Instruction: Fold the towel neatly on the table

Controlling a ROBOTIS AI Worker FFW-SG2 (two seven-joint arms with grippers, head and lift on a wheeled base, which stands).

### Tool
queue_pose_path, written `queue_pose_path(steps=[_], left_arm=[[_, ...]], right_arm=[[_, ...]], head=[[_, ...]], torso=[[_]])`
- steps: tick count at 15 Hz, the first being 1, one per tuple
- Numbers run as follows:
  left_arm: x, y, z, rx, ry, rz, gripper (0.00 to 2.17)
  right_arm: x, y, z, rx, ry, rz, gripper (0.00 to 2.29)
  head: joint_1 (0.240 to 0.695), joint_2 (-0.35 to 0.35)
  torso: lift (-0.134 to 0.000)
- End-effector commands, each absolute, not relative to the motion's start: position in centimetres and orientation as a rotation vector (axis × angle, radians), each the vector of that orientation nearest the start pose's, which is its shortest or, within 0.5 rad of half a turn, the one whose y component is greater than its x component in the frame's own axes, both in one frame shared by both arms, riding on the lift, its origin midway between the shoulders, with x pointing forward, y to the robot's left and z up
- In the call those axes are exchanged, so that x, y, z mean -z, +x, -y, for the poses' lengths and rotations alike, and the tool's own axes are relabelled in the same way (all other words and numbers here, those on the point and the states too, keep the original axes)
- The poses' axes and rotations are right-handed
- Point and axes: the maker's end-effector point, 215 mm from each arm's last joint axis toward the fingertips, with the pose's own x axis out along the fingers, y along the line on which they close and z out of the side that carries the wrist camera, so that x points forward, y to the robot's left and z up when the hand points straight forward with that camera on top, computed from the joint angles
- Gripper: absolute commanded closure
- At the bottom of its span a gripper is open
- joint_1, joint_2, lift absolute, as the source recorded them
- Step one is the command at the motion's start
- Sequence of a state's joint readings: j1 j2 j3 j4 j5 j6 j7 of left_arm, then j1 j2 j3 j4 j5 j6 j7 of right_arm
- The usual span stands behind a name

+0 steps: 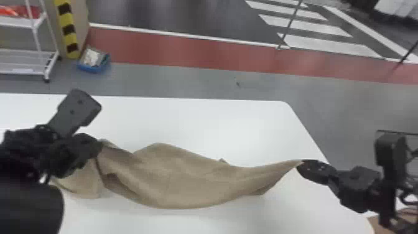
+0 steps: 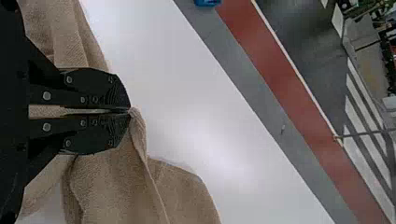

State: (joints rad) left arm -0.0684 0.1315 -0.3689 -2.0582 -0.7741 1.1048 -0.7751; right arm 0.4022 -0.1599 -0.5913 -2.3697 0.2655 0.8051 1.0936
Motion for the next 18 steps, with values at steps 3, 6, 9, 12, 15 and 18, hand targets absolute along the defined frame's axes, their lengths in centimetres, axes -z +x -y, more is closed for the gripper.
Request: queue_pose_path(steps=[3,6,9,12,15,18], left_arm=[[38.4,49.6,-15.9,0.345,0.583,-0.666,0.02],[37.1,45.6,-18.7,0.253,0.499,-0.668,0.04],[39.3,40.3,-19.5,0.218,0.418,-0.77,0.15],[41.7,36.9,-18.8,0.196,0.426,-0.838,0.21],[43.7,34.2,-17.8,0.191,0.425,-0.9,0.21],[43.9,33.8,-15.6,0.228,0.429,-0.893,0.27]], right_arm=[[34.0,36.2,39.5,-0.351,-0.211,-0.596,1.35],[34.5,36.2,39.4,-0.353,-0.21,-0.597,1.35],[34.5,36.7,39.0,-0.362,-0.21,-0.589,1.35],[34.5,37.0,38.4,-0.373,-0.209,-0.584,1.35],[34.8,36.9,38.5,-0.372,-0.208,-0.591,1.35],[35.1,36.8,38.6,-0.372,-0.21,-0.595,1.35]], head=[[0.695,-0.314],[0.695,-0.299],[0.695,-0.28],[0.695,-0.279],[0.695,-0.292],[0.695,-0.317]], torso=[[-0.124],[-0.124],[-0.124],[-0.124],[-0.124],[-0.124]])
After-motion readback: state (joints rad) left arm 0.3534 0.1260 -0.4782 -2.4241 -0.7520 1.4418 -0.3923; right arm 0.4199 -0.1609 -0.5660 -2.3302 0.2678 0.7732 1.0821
